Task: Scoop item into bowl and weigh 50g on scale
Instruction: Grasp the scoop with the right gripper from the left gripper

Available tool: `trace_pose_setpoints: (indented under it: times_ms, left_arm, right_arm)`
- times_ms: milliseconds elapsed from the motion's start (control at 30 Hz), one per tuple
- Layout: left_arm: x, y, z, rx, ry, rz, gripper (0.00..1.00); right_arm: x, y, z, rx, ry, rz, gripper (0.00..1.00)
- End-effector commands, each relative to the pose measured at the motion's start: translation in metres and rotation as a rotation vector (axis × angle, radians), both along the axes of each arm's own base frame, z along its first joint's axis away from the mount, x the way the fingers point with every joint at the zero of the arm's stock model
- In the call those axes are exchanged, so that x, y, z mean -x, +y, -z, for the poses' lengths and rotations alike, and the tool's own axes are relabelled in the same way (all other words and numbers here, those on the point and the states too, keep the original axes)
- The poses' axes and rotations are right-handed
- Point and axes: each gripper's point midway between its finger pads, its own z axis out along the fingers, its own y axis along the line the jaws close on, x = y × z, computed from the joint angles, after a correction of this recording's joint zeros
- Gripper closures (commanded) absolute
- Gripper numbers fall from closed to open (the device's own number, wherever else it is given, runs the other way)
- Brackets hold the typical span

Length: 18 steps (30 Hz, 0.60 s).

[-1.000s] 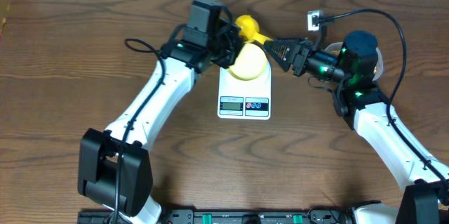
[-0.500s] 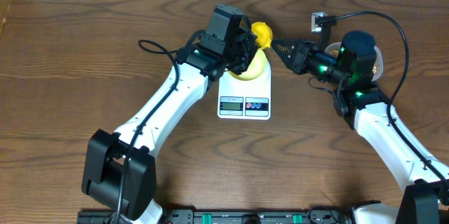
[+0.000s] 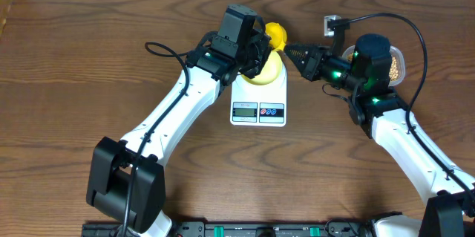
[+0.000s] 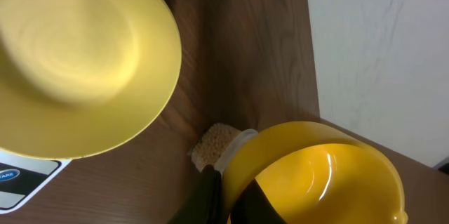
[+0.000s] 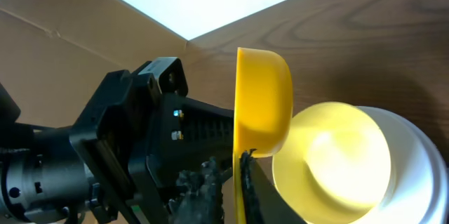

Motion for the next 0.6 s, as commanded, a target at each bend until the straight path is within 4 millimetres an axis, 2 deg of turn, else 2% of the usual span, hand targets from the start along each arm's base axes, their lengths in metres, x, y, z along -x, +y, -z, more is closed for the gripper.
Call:
trace_pose_setpoints:
  times_ms: [0,200,300,333,367,567]
  left_arm:
    - [0.002,-0.004,-0.003,0.000,-0.006,0.022,0.93]
    - [0.005,-0.003,0.000,-0.008,0.010,0.022,0.91]
    - [0.005,-0.002,0.000,-0.008,0.010,0.021,0.71]
    - [0.004,-0.001,0.000,-0.008,0.009,0.018,0.46]
    - [0.003,0.000,0.000,-0.008,0.008,0.015,0.40]
    - [-0.017,0.033,-0.001,0.000,0.009,-0.058,0.38]
  right_arm:
    - [-0.001,0.003,-0.009,0.006,-0.032,-0.002,0.99]
    - [-0.001,0.003,-0.008,0.007,-0.031,-0.001,0.99]
    - [-0.003,0.001,-0.007,0.012,-0.027,0.014,0.99]
    - [-0.005,-0.001,-0.005,0.020,-0.019,0.030,0.99]
    - [-0.005,-0.001,-0.004,0.021,-0.015,0.032,0.99]
    - [-0.008,-0.008,0.005,0.059,-0.001,0.069,0.99]
